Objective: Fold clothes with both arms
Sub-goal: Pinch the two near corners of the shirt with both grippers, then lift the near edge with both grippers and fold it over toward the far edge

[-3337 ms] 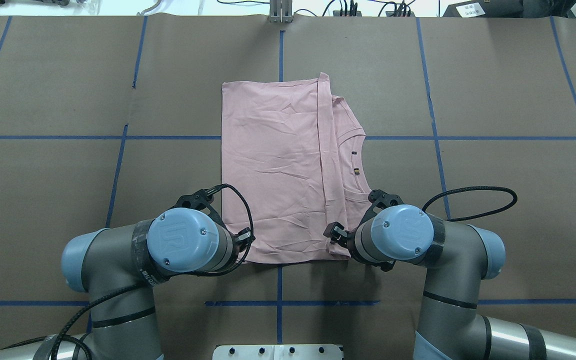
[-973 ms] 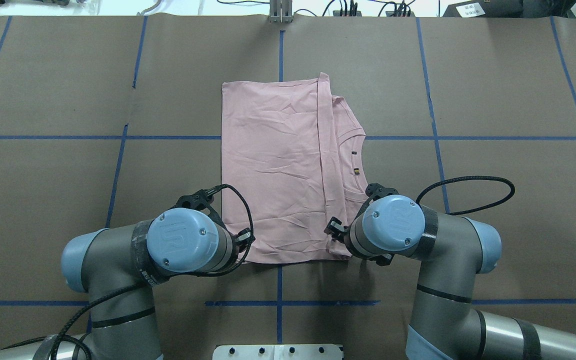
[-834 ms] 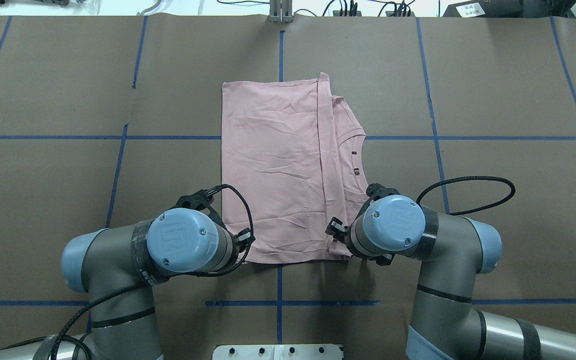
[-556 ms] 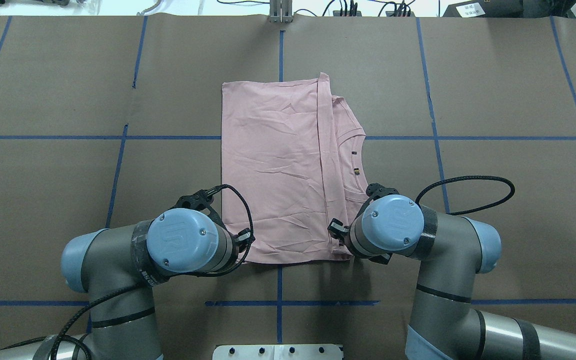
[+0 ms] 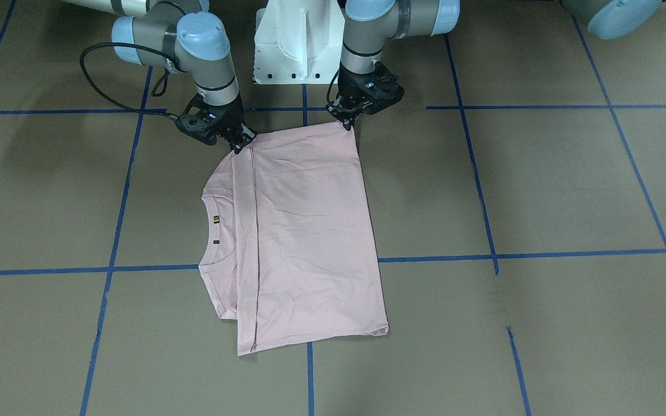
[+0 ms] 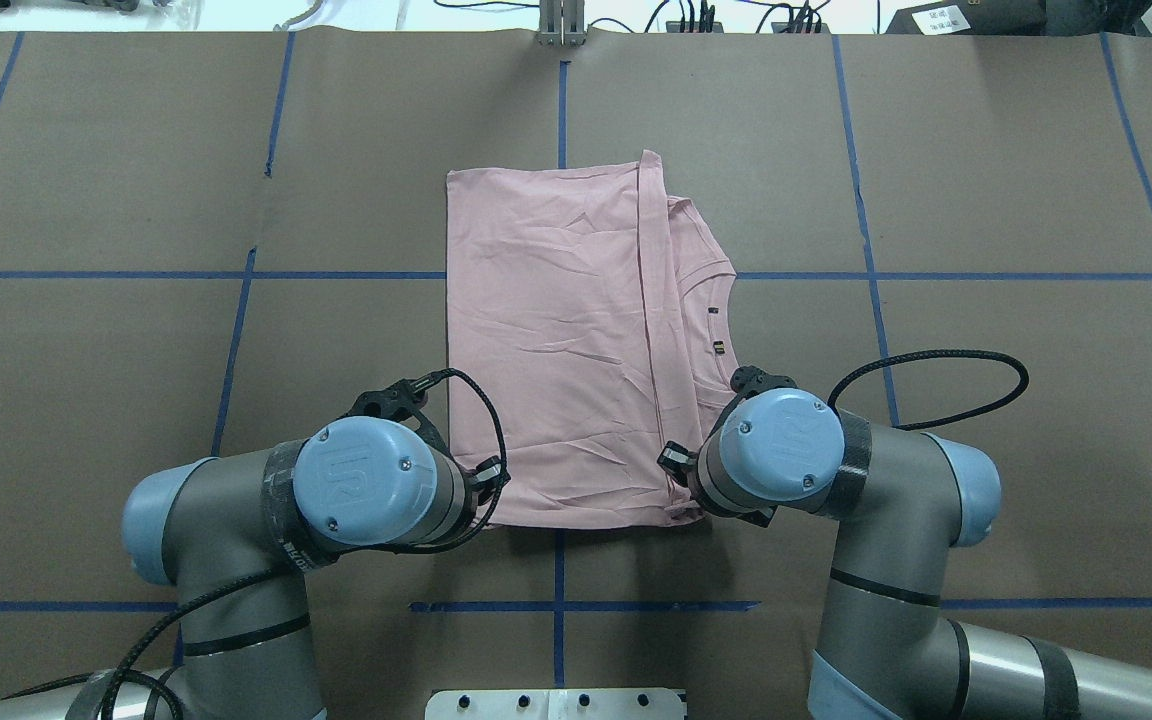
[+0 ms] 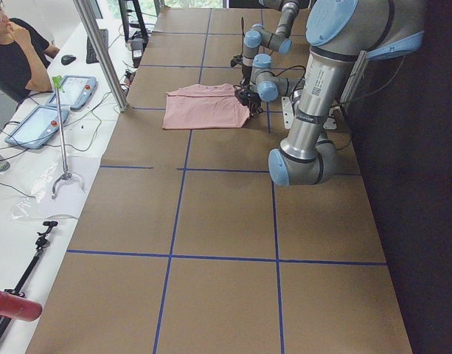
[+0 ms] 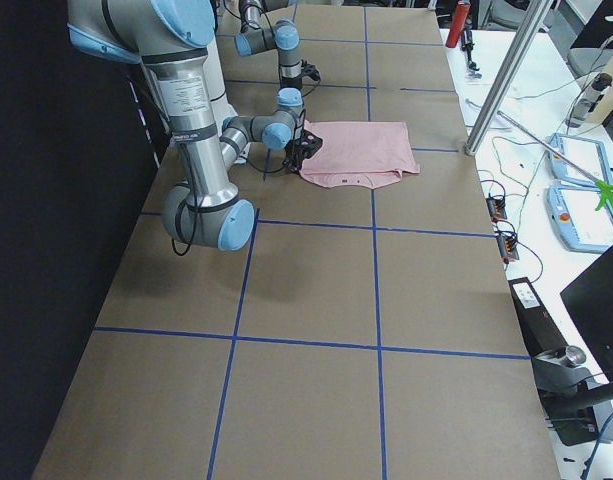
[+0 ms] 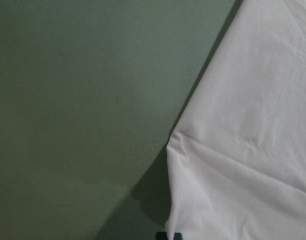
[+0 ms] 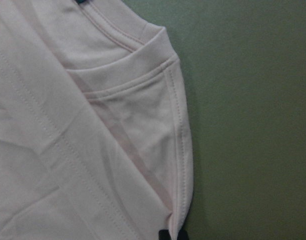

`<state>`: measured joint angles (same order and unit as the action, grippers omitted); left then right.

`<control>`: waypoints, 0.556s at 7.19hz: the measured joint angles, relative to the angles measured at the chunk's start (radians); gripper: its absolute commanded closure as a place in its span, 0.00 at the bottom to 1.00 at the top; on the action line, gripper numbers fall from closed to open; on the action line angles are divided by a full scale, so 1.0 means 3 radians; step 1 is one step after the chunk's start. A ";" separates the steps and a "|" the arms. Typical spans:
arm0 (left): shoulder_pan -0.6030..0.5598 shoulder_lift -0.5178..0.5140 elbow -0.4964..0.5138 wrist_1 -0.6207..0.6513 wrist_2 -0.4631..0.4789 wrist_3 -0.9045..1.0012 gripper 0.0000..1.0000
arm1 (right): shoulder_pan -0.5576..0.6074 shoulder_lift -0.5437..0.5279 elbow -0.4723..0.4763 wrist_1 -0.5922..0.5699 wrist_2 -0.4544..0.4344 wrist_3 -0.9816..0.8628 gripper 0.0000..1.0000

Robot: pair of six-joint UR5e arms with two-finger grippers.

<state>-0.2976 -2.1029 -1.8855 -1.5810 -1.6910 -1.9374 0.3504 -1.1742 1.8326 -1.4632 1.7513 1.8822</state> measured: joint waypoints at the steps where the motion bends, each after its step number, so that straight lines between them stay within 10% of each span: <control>1: 0.0000 0.0000 -0.0004 0.0003 0.0000 0.0000 1.00 | 0.0007 -0.0004 0.0035 -0.0001 0.0007 -0.0001 1.00; 4: 0.0042 0.0043 -0.0117 0.0095 -0.0007 -0.0001 1.00 | 0.0031 -0.0038 0.0226 0.0004 0.0016 0.0006 1.00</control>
<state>-0.2849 -2.0901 -1.9207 -1.5526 -1.6933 -1.9377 0.3597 -1.1856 1.9005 -1.4621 1.7561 1.8840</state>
